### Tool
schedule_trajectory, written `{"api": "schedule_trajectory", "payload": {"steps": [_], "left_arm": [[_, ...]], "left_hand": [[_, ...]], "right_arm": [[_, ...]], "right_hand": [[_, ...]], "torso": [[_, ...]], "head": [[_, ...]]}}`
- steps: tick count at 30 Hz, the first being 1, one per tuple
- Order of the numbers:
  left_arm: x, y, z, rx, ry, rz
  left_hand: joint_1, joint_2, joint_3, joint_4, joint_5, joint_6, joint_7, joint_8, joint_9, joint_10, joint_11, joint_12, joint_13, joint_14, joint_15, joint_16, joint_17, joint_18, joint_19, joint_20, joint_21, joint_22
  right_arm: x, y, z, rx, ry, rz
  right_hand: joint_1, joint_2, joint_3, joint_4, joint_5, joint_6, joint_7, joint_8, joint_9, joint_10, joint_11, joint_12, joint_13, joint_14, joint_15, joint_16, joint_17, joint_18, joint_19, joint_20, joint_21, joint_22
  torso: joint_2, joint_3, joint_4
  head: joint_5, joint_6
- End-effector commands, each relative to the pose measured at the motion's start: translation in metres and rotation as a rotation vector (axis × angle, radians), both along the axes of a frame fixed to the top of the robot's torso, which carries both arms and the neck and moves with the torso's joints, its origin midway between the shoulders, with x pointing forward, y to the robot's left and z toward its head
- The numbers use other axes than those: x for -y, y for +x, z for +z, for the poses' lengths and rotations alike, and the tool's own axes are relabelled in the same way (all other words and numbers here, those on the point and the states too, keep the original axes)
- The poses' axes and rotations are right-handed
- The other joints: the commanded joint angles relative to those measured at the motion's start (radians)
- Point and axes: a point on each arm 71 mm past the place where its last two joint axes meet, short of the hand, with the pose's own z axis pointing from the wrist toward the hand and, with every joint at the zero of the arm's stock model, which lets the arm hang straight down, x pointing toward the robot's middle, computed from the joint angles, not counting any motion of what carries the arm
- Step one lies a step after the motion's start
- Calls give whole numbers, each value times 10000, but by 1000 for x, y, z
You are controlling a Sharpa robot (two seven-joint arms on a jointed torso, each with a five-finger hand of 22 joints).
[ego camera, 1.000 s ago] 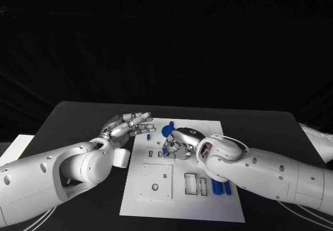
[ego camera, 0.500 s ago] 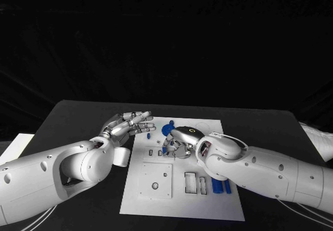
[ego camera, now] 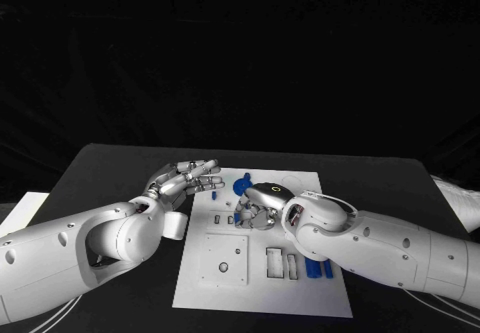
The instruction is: Assemble the parts on the task board
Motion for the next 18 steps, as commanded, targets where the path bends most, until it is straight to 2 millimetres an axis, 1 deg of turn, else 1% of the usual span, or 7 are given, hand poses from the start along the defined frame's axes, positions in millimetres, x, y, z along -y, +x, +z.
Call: {"api": "schedule_trajectory", "payload": {"steps": [1,2,5,8,11,18], "left_arm": [[3,-1,1,96,-99,-216],[3,-1,1,95,-98,-215],[3,-1,1,92,-95,-212],[3,-1,1,88,-93,-213],[3,-1,1,85,-96,-222],[3,-1,1,81,-101,-236]], "left_hand": [[1,57,-11,-69,-19,37,0,-4,-3,7,-8,-7,1,43,29,-9,16,109,48,18,17,11],[1,57,-11,-69,-19,37,0,-4,-3,7,-8,-7,1,43,29,-9,16,109,48,18,17,11],[1,57,-11,-69,-19,37,0,-4,-3,7,-8,-7,1,43,29,-9,16,109,48,18,17,11],[-9,54,-12,-69,-19,30,4,-9,-5,-1,-5,-12,-1,39,32,-14,17,107,46,18,16,10],[-9,54,-12,-69,-19,30,4,-9,-5,-1,-5,-12,-1,39,32,-14,17,107,46,18,16,10],[-13,57,-9,-71,-18,25,6,-12,-6,-7,-2,-15,-2,35,34,-17,18,106,43,19,15,9]], "right_arm": [[3,-2,-10,-294,-720,-73],[3,-2,-10,-287,-722,-83],[3,-2,-10,-254,-722,-124],[2,-1,-10,-214,-701,-161],[2,-1,-9,-170,-662,-196],[1,-1,-9,-129,-623,-237]], "right_hand": [[-42,-69,-73,25,60,-84,-27,-68,-17,92,73,-65,1028,898,87,-41,1871,-27,72,37,-59,136],[-42,-69,-73,25,60,-84,-27,-68,-17,92,73,-65,1028,898,87,-41,1871,-27,72,37,-59,136],[-140,-158,-113,55,54,-229,40,-176,-56,-4,128,-303,899,892,131,-57,1842,-19,55,72,-84,94],[-263,-288,-184,96,27,-458,130,-280,-120,-156,204,-672,694,893,192,-56,1848,-16,45,122,-101,71],[-364,-380,-249,139,-13,-609,182,-288,-170,-227,255,-826,604,894,240,-56,1854,-14,39,168,-112,57],[-461,-447,-318,191,-37,-703,206,-273,-204,-271,285,-914,547,900,271,-44,1883,-11,37,208,-119,52]], "torso": [[0,-2,-5],[2,-3,-8],[2,-2,-1],[-4,-3,2],[-2,-4,4],[-2,-3,-4]], "head": [[-3,-1],[-1,4],[-15,0],[-25,8],[-37,13],[-42,34]]}}
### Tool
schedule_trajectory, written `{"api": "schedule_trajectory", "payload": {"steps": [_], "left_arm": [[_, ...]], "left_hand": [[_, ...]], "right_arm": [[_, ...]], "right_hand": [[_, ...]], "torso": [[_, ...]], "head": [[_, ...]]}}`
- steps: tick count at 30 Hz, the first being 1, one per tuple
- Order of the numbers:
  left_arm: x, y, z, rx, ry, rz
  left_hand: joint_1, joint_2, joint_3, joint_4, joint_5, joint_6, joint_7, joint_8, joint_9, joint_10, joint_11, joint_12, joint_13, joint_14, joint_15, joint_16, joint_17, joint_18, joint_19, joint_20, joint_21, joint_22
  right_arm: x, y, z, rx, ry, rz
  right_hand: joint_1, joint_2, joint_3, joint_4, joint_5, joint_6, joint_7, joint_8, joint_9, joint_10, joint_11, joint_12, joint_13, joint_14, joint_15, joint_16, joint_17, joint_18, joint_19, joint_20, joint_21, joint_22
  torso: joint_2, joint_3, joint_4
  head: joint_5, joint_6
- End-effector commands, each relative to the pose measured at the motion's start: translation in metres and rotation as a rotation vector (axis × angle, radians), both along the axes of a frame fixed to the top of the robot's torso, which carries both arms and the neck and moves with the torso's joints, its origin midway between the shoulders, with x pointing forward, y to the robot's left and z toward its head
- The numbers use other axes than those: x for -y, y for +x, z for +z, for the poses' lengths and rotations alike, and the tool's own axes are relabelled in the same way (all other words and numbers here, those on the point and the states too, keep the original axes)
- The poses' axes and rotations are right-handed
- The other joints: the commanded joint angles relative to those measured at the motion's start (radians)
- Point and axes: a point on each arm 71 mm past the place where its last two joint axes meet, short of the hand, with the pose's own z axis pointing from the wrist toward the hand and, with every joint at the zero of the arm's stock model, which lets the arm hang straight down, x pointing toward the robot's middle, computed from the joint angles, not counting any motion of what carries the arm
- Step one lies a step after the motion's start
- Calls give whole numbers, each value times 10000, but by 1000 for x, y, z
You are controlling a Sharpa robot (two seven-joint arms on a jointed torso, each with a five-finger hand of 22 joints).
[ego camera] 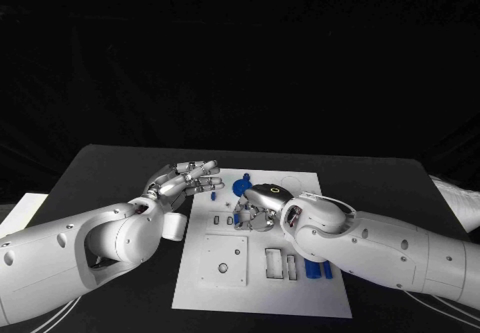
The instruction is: Assemble the parts on the task board
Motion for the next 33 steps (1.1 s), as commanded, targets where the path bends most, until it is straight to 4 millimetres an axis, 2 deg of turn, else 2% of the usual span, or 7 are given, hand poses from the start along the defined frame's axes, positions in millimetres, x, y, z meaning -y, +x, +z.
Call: {"api": "schedule_trajectory", "payload": {"steps": [1,12,22,23,27,29,33], "left_arm": [[3,-1,1,96,-105,-224],[2,0,1,75,14,-263],[-6,7,-7,137,1680,-710],[-7,9,-9,110,1940,-750],[-9,13,-16,-175,3026,-908],[-9,14,-21,-500,3831,-1257],[-5,16,-26,-861,5747,-2313]], "left_hand": [[-13,60,-7,-72,-18,24,7,-13,-6,-9,-2,-16,-3,34,35,-19,11,105,43,19,14,9],[-22,93,30,-93,-14,70,-45,8,2,41,-36,5,5,97,7,3,38,115,74,5,35,18],[-624,-100,-133,140,-39,783,-672,136,32,1872,-853,526,243,3517,-1037,2086,1570,140,2459,-984,1788,856],[-680,-132,-141,201,-36,877,-802,144,39,2277,-1053,646,333,3769,-1206,2989,2218,130,2929,-1182,2242,1096],[-758,-333,-155,360,-52,1035,-1038,82,72,3343,-1397,1165,882,4130,-1502,10018,8863,37,3799,-1596,4098,2397],[-1109,-332,-292,666,-54,1130,-1141,182,126,3835,-1544,2005,1593,4237,-1611,12522,11561,-359,4362,-1704,6798,5588],[-1528,-320,-580,1167,-57,1341,-1324,688,353,3572,-1676,5053,4406,4387,-1709,14295,13635,-772,4707,-1827,9579,9050]], "right_arm": [[2,-1,-8,-206,-457,-167],[2,-3,0,435,204,-232],[19,-18,28,1331,2356,614],[23,-19,32,1348,2596,779],[39,-25,50,1416,3326,1186],[56,-24,61,1213,3870,1005],[93,-13,80,465,4777,-49]], "right_hand": [[-78,-44,-83,8,-35,-119,7,-16,-18,-61,10,-46,532,918,79,-45,1884,-10,41,70,-36,61],[-594,-417,-922,484,-340,-618,95,-26,-86,-410,104,-761,75,919,162,-43,1906,7,5,152,-94,-28],[444,-809,-2668,2185,-248,-1660,372,-38,-86,-528,348,-825,-148,922,375,-36,1953,26,-39,345,-161,-122],[509,-845,-2906,2348,-412,-1731,395,-34,-83,-565,372,-876,-189,907,389,-67,1898,35,-66,364,-191,-175],[670,-789,-3382,2371,-840,-1858,438,-20,-72,-634,415,-928,-254,886,432,-111,1832,51,-111,408,-241,-250],[881,-538,-3237,2346,-749,-1739,409,30,-46,-621,393,-873,-243,887,422,-113,1834,51,-109,413,-238,-237],[1138,-150,-3001,2258,-536,-1552,353,76,-28,-594,344,-778,-216,891,383,-113,1843,47,-95,384,-224,-207]], "torso": [[2,-1,-7],[-5,11,3],[-89,50,-52],[-109,57,-58],[-186,102,-70],[-247,136,-78],[-367,174,-121]], "head": [[-6,14],[-20,25],[36,57],[47,58],[57,48],[83,35],[156,-14]]}}
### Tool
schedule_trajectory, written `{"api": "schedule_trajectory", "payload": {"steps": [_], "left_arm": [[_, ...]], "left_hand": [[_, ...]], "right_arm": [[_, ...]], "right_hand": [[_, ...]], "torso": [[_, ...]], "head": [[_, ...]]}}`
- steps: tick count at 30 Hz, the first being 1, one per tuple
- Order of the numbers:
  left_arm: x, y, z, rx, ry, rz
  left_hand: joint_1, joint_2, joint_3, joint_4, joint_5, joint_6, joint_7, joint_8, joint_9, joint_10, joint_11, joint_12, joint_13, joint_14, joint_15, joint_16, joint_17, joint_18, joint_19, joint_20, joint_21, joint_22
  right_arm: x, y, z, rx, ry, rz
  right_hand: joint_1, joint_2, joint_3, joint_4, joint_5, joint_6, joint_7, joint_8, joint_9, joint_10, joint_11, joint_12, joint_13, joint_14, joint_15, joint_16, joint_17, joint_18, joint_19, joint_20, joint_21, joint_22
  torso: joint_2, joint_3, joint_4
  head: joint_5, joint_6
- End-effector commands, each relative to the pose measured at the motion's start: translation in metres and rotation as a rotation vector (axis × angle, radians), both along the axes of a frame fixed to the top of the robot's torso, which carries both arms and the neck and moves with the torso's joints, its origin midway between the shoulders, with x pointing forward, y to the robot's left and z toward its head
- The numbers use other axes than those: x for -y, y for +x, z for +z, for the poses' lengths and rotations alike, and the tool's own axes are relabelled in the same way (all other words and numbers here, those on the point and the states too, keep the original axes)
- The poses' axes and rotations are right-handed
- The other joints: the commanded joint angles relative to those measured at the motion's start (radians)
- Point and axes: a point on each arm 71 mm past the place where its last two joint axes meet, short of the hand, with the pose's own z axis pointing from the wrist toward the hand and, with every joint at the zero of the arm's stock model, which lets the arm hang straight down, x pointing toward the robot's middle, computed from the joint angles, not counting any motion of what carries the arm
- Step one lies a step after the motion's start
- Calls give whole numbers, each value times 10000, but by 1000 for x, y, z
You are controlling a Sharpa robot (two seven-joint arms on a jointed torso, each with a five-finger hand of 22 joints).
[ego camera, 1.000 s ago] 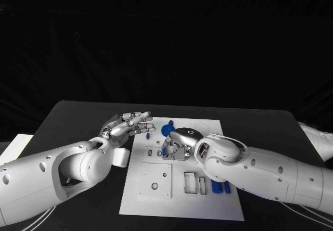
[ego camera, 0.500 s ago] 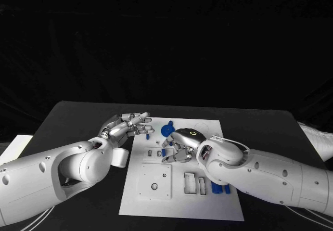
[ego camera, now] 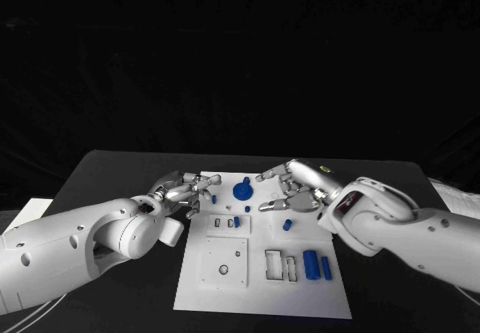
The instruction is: Assemble the parts on the task board
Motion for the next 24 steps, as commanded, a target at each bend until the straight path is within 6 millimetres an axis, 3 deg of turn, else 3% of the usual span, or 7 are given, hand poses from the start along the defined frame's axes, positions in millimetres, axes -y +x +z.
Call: {"api": "schedule_trajectory", "payload": {"steps": [1,5,8,11,14,16,24], "left_arm": [[8,1,-6,-718,3113,-1699],[14,8,-3,-1132,5516,-2666],[19,17,2,-1333,7542,-3201],[23,27,9,-1293,8987,-3350],[29,35,14,-1290,9808,-3452],[35,39,16,-1290,10207,-3575],[56,52,20,-1288,11397,-4198]], "left_hand": [[-336,67,-187,450,-47,101,-139,362,200,-306,-45,2681,2562,1012,-64,619,2541,-183,192,-58,1276,1662],[-575,186,-446,1164,-43,42,-218,1083,655,-804,-115,5184,4980,1038,-130,715,2667,-358,344,-43,2154,2906],[-999,189,-795,1402,-96,87,-325,1606,981,-810,-129,6092,5867,1038,-217,715,2667,-424,411,-30,2410,3297],[-1344,369,-1246,1423,-590,34,-495,2574,1664,-686,-289,7110,6874,1038,-341,715,2667,-490,491,-131,2710,3765],[-1436,533,-1805,1397,-678,-592,-666,4152,3043,-676,-468,7688,7442,1038,-451,715,2667,-541,532,-286,2957,4156],[-1518,621,-2012,1387,-720,-842,-732,4719,3598,-565,-512,7878,7645,1038,-501,715,2667,-582,577,-288,3079,4369],[-1770,786,-2478,1436,-746,-1262,-865,5516,4499,-303,-588,8259,8076,1038,-600,715,2667,-680,720,-380,3378,4908]], "right_arm": [[28,9,17,-1081,1959,-417],[66,21,31,-1349,2402,-1424],[90,28,36,-1539,2663,-2116],[104,33,37,-1635,2805,-2554],[112,36,38,-1709,2888,-2801],[116,37,38,-1753,2909,-2910],[123,41,37,-1858,2828,-3203]], "right_hand": [[109,191,103,-50,160,124,-21,80,16,17,-60,65,25,856,17,-36,1848,43,14,19,-20,30],[184,310,131,-111,346,196,-45,84,15,34,-85,111,34,857,-5,-41,1844,41,22,-5,-13,42],[240,384,122,-181,609,284,-75,100,20,49,-113,145,35,858,-29,-43,1846,40,27,-28,-11,47],[256,414,108,-212,714,308,-83,99,19,43,-122,131,17,852,-40,-58,1820,42,22,-37,-18,33],[111,444,11,-159,481,322,-85,85,13,35,-123,111,-11,845,-43,-79,1788,45,17,-45,-27,18],[110,446,9,-159,478,323,-85,84,13,32,-123,104,-16,843,-44,-83,1781,48,12,-45,-34,3],[121,475,-6,-180,566,334,-89,79,11,19,-127,77,-42,836,-47,-102,1751,52,3,-50,-47,-19]], "torso": [[-162,52,-43],[-282,74,-80],[-346,101,-96],[-378,137,-110],[-389,174,-142],[-394,179,-146],[-378,188,-157]], "head": [[52,-51],[62,-129],[110,-171],[146,-213],[197,-252],[182,-253],[226,-328]]}}
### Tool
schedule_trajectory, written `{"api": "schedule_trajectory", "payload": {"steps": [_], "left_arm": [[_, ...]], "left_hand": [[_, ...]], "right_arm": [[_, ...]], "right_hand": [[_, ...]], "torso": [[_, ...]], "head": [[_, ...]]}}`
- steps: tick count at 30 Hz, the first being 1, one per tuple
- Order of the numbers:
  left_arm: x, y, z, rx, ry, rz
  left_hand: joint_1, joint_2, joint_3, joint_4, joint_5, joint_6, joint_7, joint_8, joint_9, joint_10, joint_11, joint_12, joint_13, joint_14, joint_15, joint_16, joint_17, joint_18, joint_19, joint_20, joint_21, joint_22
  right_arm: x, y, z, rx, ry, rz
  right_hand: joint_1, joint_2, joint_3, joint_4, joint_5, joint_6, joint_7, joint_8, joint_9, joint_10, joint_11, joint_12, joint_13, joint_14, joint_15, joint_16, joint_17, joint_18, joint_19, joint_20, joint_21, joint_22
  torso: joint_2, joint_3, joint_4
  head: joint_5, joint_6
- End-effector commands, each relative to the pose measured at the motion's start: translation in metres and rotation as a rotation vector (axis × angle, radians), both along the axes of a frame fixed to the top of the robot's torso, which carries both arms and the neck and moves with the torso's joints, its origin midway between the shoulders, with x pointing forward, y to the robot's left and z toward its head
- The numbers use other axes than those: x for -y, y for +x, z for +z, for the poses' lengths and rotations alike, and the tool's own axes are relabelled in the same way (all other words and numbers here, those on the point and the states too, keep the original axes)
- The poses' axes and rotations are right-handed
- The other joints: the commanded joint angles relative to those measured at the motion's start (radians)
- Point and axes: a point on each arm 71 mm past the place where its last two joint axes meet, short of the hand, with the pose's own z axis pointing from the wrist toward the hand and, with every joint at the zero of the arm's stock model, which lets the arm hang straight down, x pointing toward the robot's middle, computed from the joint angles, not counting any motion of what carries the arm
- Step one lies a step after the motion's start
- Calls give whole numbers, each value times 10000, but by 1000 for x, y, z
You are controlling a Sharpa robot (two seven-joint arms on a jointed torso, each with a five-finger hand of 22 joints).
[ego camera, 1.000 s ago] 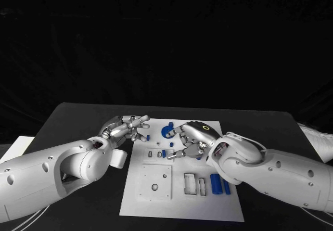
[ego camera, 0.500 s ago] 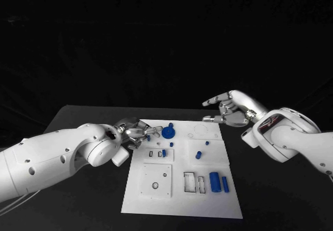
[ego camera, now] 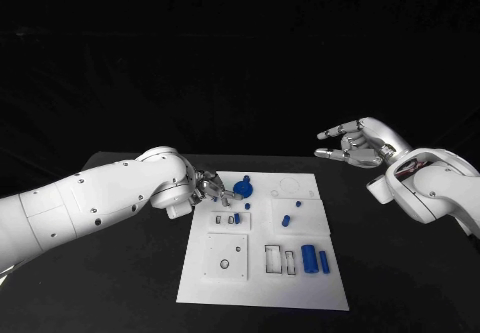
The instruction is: Assemble the parts on the task board
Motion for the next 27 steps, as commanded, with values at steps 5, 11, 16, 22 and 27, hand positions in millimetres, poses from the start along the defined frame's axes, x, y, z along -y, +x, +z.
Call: {"api": "schedule_trajectory", "payload": {"steps": [5,11,16,22,27], "left_arm": [[10,7,-2,-348,1883,-735],[20,9,-5,-540,2183,-1001],[29,11,-10,-681,2402,-1153],[35,12,-13,-746,2506,-1232],[38,12,-14,-765,2535,-1270]], "left_hand": [[-92,65,-153,-8,-46,-151,-19,175,223,102,-12,90,91,1049,-64,30,2628,-233,462,-83,135,676],[-38,121,-211,-23,-42,-247,-25,265,365,95,-19,89,90,1049,-73,30,2628,-237,466,-95,150,704],[-17,121,-233,-24,-42,-293,-19,281,406,72,-15,64,61,1049,-72,30,2628,-229,452,-96,128,664],[-14,120,-238,-24,-42,-301,-18,283,412,70,-14,62,59,1049,-71,30,2628,-228,451,-96,126,662],[-13,125,-250,-18,-41,-322,-15,290,432,75,-12,73,75,1049,-70,30,2628,-231,455,-95,134,677]], "right_arm": [[5,3,-2,-295,112,-167],[5,5,-3,-358,57,-215],[5,5,-3,-247,-173,-202],[4,7,-4,-217,-271,-202],[4,7,-4,-218,-290,-196]], "right_hand": [[-49,44,-65,-29,113,101,3,33,0,8,-63,-34,-19,836,-49,-64,1745,54,1,-51,-50,-12],[-52,56,-77,-34,161,104,2,29,-1,2,-64,-48,-33,830,-51,-78,1721,59,-9,-52,-63,-39],[-100,78,-120,-23,285,108,1,21,-3,-11,-65,-71,-58,825,-53,-93,1699,66,-22,-55,-83,-73],[-116,72,-139,-21,324,108,2,17,-4,-28,-64,-104,-84,822,-54,-101,1687,70,-32,-56,-95,-96],[-118,71,-141,-20,329,108,2,17,-4,-31,-64,-111,-88,822,-54,-103,1683,71,-33,-56,-97,-100]], "torso": [[11,-6,31],[24,-16,25],[34,-32,23],[26,-38,10],[19,-40,26]], "head": [[16,-93],[46,-140],[37,-159],[58,-209],[56,-240]]}}
